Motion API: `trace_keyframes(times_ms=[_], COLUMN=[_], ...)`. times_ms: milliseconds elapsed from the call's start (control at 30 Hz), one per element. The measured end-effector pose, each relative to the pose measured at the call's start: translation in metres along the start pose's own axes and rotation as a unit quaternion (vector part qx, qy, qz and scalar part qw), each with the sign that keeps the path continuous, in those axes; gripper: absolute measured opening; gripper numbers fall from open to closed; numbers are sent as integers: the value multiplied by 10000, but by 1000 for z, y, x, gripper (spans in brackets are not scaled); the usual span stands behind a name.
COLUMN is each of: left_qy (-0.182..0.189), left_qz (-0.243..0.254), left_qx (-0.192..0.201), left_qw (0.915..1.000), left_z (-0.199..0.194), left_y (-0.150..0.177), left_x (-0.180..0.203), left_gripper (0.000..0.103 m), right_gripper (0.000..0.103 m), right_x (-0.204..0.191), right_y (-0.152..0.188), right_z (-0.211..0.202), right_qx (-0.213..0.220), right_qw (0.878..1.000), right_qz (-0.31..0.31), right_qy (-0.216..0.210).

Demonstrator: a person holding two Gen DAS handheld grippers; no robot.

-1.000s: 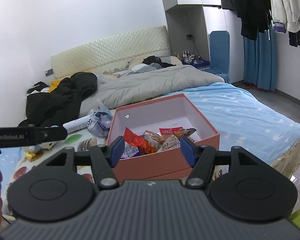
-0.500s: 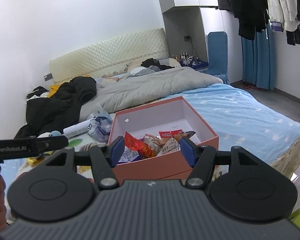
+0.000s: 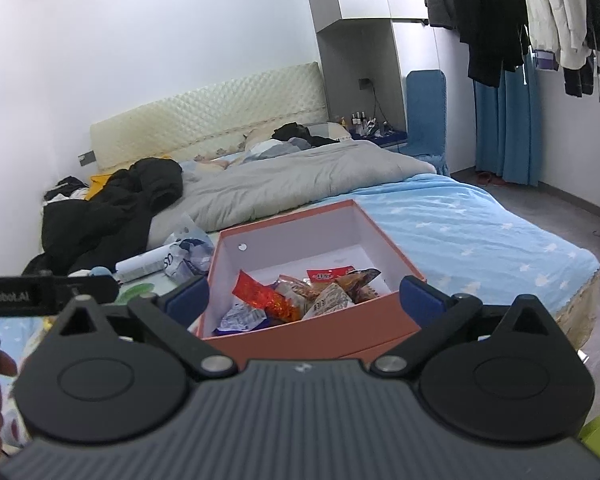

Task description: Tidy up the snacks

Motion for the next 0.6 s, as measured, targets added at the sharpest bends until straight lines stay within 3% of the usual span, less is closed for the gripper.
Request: trace_keyframes(times_ms=[600], left_qy=[-88], left_qz=[-29], left_qx=[26], left_qw=[10000], left_z=[-15], left_y=[-6], left_x=[-2], left_gripper=[103], right_gripper=[103], right_x=[-6], right_y=[-4], right_z=[-3], right_qx=[8], right_qw=[10000], right_qz=[34], right_qy=[-1])
Point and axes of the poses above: each gripper's, at about its wrist camera, not at the fingertips, and z roughly the way its jaws point, x to its right, y to its underside, the point moved 10 cm from there along z, roughly the way its jaws point, and after that the axes turned 12 degrees about z, right-handed, at the moved point
